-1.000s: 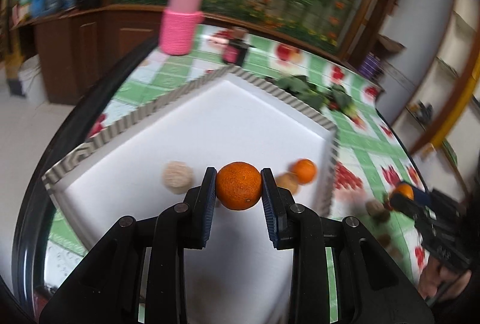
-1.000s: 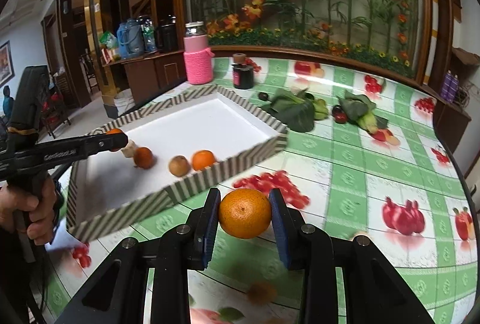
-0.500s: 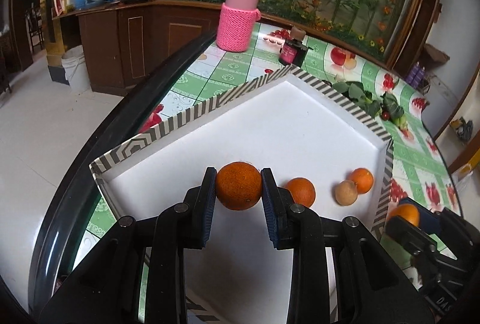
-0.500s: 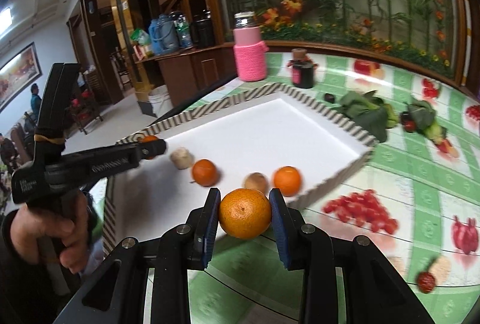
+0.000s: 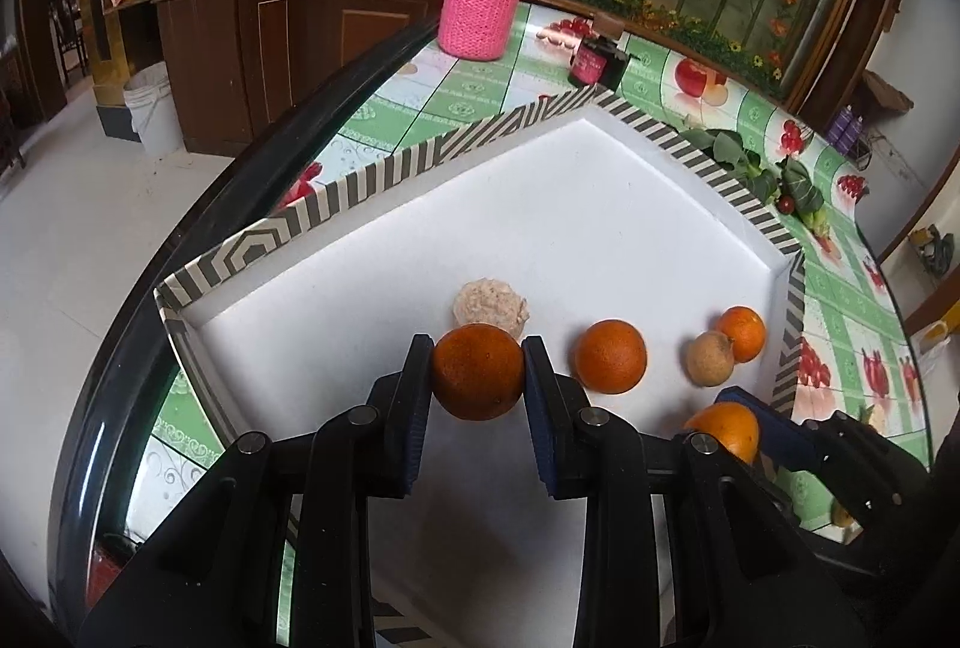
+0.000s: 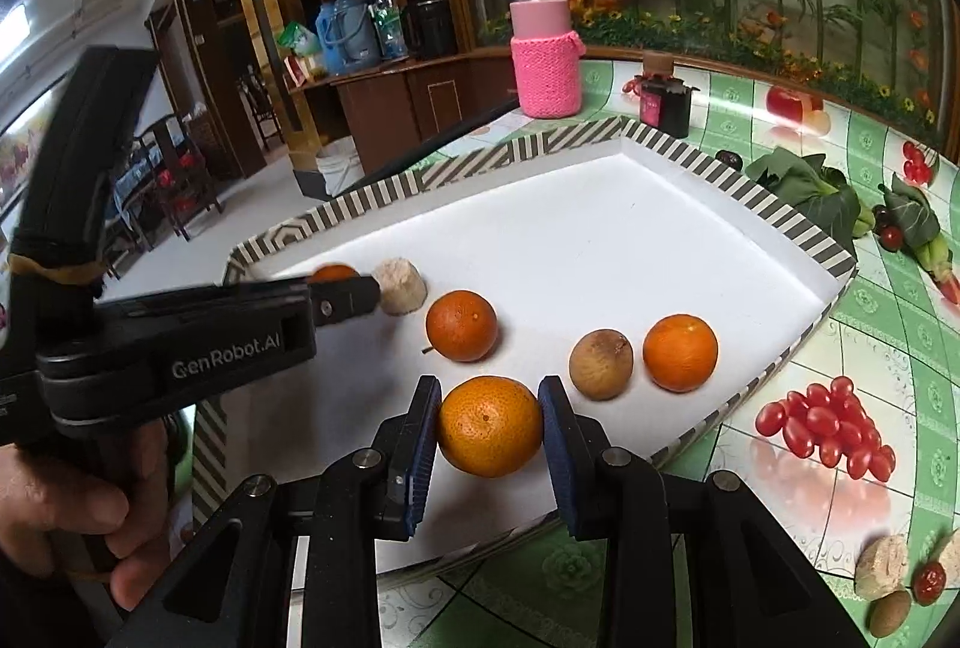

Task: Organize fruits
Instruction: 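Carry the orange in the left tool into the tray while the right tool carries its orange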

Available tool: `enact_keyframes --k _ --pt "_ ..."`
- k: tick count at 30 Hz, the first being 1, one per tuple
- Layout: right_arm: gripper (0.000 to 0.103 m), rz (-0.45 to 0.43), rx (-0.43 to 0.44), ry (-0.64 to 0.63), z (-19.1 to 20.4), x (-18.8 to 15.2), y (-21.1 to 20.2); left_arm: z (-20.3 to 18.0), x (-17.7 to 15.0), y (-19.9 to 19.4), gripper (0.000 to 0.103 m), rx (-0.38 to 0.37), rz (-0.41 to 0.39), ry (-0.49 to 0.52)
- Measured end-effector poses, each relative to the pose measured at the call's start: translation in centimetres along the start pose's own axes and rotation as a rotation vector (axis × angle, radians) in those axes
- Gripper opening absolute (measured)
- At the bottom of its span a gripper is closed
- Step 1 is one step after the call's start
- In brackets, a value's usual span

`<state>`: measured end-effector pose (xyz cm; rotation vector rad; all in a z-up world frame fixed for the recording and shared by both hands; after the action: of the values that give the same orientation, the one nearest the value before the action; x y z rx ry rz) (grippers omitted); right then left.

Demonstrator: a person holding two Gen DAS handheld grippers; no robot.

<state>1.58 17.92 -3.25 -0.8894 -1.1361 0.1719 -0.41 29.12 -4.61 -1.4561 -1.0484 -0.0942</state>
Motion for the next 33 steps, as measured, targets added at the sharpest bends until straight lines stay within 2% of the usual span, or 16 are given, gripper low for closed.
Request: enact_keyframes --k 33 --pt "0.034 0.008 -0.009 -0.006 -0.34 -0.1 0.11 0.23 -0.6 0.78 0.03 0.043 0.036 0.019"
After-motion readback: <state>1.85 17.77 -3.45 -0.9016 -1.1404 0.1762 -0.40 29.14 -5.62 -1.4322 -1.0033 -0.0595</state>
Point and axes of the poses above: each gripper's, at about its wrist camera, not at the fingertips, and y roughly the way its jaws point, z to its left, x to its top, the point moved 9 cm from there along y, roughly the way its jaws point, and after that the axes turned 3 degrees about -x, right-handed, at the moved point
